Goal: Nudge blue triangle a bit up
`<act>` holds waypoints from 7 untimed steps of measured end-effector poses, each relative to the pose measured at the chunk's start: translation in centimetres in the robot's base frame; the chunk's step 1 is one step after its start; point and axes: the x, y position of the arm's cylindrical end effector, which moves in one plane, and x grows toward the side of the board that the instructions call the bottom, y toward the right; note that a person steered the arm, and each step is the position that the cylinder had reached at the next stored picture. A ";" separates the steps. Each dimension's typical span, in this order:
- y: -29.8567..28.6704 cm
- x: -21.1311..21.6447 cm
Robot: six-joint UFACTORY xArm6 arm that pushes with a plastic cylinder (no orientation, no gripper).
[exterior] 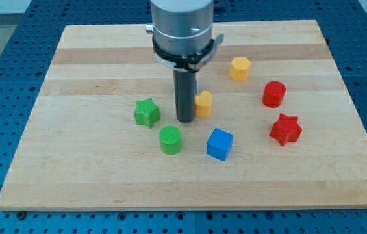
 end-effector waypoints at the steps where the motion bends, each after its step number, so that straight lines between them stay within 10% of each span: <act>1: -0.1 -1.5; 7: 0.5 -4.1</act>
